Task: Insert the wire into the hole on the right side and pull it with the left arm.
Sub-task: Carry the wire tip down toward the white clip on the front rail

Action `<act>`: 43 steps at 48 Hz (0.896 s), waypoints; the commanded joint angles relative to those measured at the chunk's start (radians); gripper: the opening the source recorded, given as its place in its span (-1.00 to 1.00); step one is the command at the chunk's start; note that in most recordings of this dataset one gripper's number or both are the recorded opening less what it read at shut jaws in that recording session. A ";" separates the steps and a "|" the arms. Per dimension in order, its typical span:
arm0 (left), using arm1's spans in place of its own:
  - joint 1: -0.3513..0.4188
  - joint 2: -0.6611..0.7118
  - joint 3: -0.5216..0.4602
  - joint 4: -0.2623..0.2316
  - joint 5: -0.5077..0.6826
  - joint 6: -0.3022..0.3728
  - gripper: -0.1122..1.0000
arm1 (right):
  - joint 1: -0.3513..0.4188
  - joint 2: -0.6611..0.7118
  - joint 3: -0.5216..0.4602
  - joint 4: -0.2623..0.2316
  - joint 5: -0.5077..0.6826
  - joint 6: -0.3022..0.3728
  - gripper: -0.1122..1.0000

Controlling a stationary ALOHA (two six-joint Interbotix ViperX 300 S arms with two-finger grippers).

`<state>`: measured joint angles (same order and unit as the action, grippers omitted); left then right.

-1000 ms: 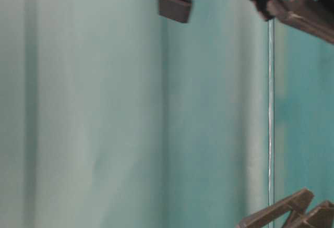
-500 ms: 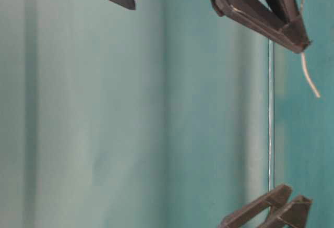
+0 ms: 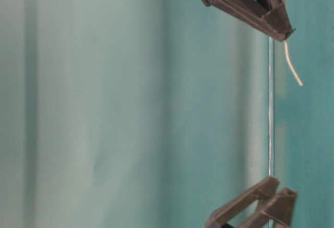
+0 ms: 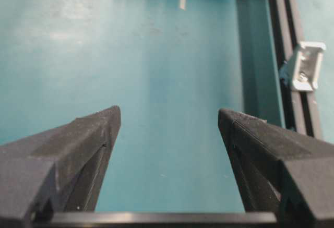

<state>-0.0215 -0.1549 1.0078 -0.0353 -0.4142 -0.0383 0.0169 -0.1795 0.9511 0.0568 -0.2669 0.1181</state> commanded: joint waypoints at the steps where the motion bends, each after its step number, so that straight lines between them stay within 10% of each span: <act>1: -0.026 0.009 -0.018 -0.005 -0.029 -0.003 0.84 | 0.008 -0.018 0.003 0.002 -0.040 0.002 -0.75; 20: -0.084 0.069 0.081 -0.009 -0.290 -0.087 0.84 | 0.126 -0.018 0.097 0.057 -0.272 -0.002 -0.75; 43: -0.190 0.178 0.074 -0.011 -0.460 -0.089 0.84 | 0.310 0.060 0.152 0.390 -0.482 -0.176 -0.75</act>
<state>-0.2010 0.0077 1.1075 -0.0445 -0.8575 -0.1289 0.2945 -0.1243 1.1167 0.3927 -0.7179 -0.0291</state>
